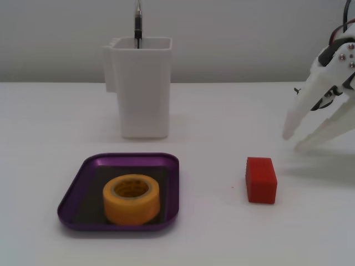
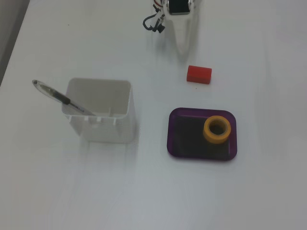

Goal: Pick up the red cube and place it in the box.

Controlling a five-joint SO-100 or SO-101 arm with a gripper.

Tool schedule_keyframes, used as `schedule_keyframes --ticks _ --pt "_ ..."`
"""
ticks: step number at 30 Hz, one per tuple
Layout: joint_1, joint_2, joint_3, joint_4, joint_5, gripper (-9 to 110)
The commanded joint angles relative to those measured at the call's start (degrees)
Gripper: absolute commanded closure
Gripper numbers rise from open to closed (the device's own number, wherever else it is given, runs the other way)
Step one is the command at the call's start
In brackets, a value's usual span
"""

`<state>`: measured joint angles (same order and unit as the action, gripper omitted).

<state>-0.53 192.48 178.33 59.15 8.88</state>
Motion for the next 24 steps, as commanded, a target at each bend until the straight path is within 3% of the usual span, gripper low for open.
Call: schedule_keyframes --ticks 1,9,13,18,24 --pt "-0.2 4.5 -0.1 -1.0 -0.3 99" --pt "0.6 3.3 -16.1 -0.1 -0.8 99" --pt "0.1 -2.5 -22.7 0.3 -6.1 98" --pt "-0.2 -23.9 -32.8 -0.3 -6.2 97" --pt "-0.3 -54.6 -52.7 5.5 -4.3 80"
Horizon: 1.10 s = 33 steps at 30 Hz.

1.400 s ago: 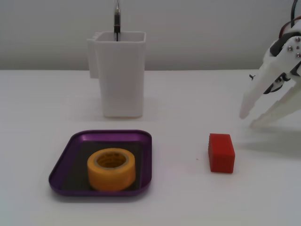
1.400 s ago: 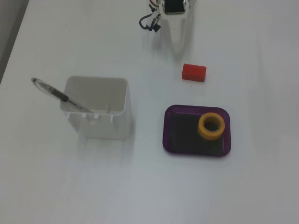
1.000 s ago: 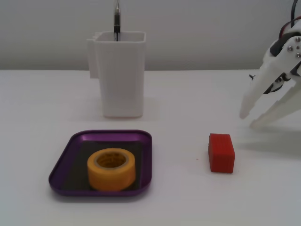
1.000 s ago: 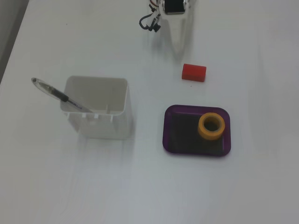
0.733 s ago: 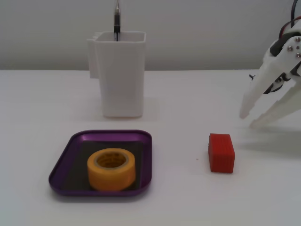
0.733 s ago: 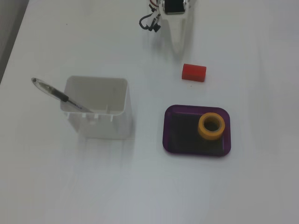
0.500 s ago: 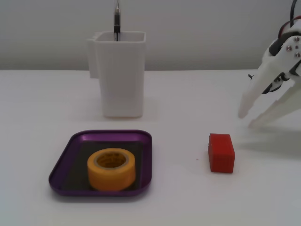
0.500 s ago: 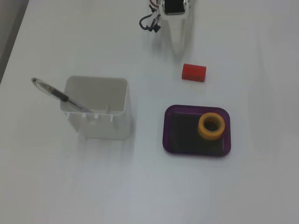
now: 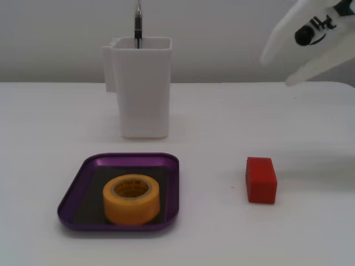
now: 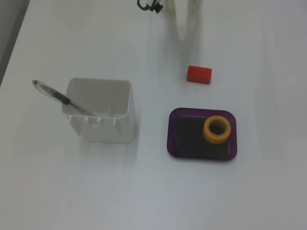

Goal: Pick up the red cube and place it in the box.

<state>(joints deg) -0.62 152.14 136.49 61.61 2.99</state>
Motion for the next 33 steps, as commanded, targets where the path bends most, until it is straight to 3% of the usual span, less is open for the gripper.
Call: schedule_keyframes --ticks 1,7,13,21,33 --pt "-0.2 -19.0 -14.5 4.8 3.0 78" --pt "-5.0 -41.6 -32.2 15.8 10.8 72" --pt "-10.9 -54.5 -37.0 16.7 15.9 72" --pt "-11.0 -61.5 -36.3 9.1 17.1 72" --pt "-10.9 -68.6 -36.3 8.1 16.6 73"
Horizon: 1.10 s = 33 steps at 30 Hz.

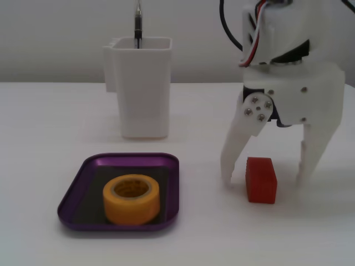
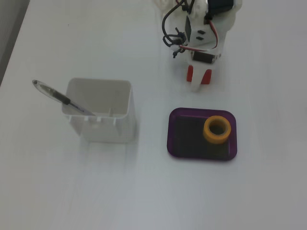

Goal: Pick up the red cube and place it in the box.

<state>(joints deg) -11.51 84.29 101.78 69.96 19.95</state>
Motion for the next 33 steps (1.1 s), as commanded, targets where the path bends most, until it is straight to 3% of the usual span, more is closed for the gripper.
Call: schedule_keyframes --ticks 1,9,16,23,28,33 --pt "0.0 -1.8 -1.6 0.0 -0.4 74" --pt "-0.1 -3.8 -2.5 0.2 -2.3 103" --pt "-0.5 11.8 -2.4 1.2 -2.5 102" --pt "-0.1 35.2 -1.6 0.9 -14.6 102" --pt "3.2 43.8 6.8 -13.2 -22.3 102" --pt "6.5 41.2 16.8 -33.1 -23.5 102"
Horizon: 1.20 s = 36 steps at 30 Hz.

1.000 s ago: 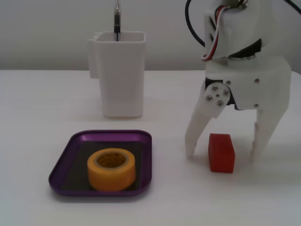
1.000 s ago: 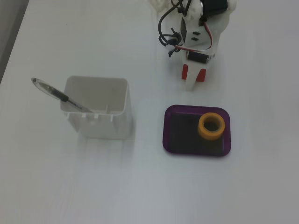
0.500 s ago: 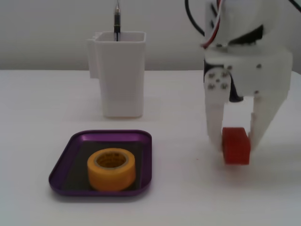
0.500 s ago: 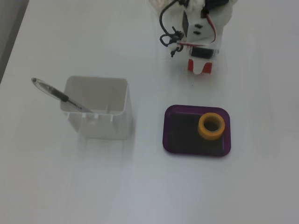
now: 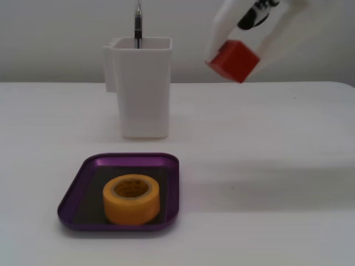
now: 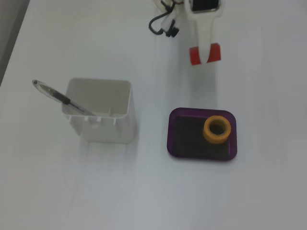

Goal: Pick up the red cube and place it in the box.

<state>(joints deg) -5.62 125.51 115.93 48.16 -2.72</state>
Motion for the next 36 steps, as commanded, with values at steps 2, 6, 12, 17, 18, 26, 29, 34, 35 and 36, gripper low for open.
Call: schedule_keyframes --ticks 2,6,12,17,18,26,29,34,35,36 --pt "0.9 -3.3 4.3 -16.7 -0.4 102" --pt "1.0 -12.3 2.6 -21.4 -0.4 102" --pt "1.0 -25.6 -7.3 -21.7 -0.4 102" --pt "1.6 -33.8 -13.9 -21.1 -0.4 102" --pt "2.0 -35.0 -14.7 -21.3 -0.4 102" --pt "4.7 -41.2 -17.0 -21.8 -0.4 102" --pt "4.7 -42.0 -17.0 -21.8 -0.9 102" --pt "4.7 -42.2 -16.8 -21.8 -1.0 102" --pt "4.7 -42.2 -16.8 -21.8 -1.0 102" --pt "4.7 -42.2 -16.8 -21.8 -1.0 102"
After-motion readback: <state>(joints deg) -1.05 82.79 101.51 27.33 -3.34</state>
